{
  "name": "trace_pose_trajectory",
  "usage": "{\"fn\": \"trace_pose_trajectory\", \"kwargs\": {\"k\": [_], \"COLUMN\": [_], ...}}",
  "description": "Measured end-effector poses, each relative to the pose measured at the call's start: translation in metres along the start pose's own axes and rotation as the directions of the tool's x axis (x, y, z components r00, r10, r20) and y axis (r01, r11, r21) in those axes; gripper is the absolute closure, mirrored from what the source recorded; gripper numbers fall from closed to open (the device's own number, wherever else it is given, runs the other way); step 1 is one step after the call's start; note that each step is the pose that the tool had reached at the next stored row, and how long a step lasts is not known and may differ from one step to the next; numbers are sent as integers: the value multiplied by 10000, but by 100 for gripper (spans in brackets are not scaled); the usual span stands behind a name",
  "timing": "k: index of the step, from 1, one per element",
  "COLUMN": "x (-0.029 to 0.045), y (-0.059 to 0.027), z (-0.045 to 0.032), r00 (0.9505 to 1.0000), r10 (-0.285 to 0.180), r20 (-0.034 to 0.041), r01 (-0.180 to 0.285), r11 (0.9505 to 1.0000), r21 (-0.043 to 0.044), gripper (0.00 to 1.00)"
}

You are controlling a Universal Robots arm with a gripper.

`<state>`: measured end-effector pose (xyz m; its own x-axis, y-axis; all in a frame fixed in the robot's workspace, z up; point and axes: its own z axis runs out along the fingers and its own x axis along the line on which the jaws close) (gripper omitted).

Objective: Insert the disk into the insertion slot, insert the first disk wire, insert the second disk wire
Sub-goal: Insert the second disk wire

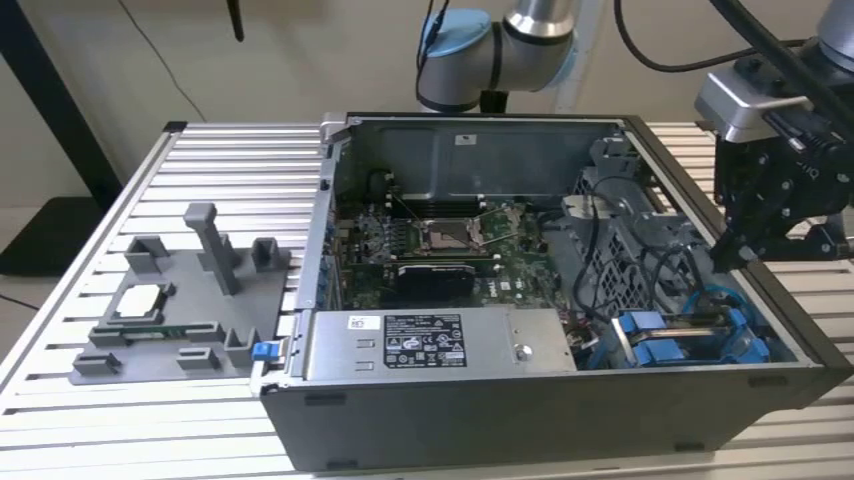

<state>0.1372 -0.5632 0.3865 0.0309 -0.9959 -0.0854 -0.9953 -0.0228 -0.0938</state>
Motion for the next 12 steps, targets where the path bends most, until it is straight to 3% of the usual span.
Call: {"fn": "trace_pose_trajectory", "kwargs": {"k": [7,12], "x": [-7,8], "y": [272,387], "z": [-27,36], "r00": [10000,10000], "r10": [-1,-3], "r20": [1,1], "r01": [1,3], "r11": [10000,10000], "r21": [0,33], "gripper": [100,100]}}
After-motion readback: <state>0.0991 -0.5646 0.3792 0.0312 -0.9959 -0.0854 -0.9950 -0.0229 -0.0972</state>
